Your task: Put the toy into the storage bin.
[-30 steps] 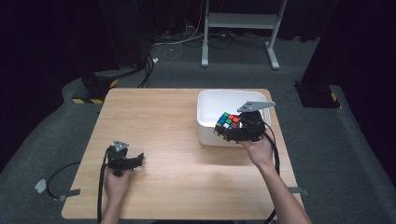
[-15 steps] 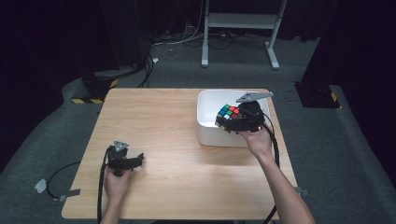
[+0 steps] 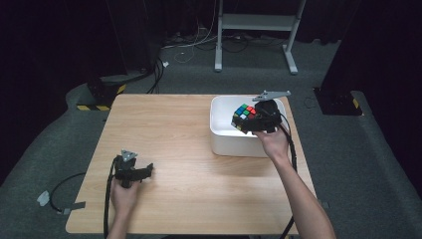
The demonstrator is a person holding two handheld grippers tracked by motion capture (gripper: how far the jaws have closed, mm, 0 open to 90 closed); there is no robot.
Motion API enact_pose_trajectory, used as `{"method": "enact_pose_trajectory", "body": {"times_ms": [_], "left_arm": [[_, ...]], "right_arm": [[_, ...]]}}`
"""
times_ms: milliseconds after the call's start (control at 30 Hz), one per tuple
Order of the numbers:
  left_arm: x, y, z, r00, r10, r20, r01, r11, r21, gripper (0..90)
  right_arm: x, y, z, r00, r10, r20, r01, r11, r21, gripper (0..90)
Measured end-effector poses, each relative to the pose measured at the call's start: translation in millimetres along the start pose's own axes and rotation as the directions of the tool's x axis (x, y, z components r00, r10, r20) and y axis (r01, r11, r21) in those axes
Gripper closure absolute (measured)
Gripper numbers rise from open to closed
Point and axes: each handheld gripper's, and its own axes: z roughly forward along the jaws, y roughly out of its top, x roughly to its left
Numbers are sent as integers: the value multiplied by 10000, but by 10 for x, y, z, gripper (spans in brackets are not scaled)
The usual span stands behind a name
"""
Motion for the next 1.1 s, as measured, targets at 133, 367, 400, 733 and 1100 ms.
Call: {"method": "enact_pose_trajectory", "body": {"times_ms": [133,367,400,733,1100], "left_arm": [[0,0,0,10000,-3,0,3,10000,0,145],[0,0,0,10000,-4,-1,4,10000,-3,145],[0,0,0,10000,1,0,-1,10000,2,144],[1,0,-1,10000,16,-1,-16,10000,10,144],[1,0,-1,10000,25,0,-25,10000,17,144]], "right_arm": [[-43,42,22,9999,43,105,-42,10000,-43,328],[-131,128,78,9992,93,388,-90,9999,-73,328],[-142,135,83,9992,164,373,-160,9998,-116,328],[-299,203,171,9959,439,790,-434,9990,-82,328],[-491,191,329,9890,1064,1029,-1067,9943,-28,328]]}}
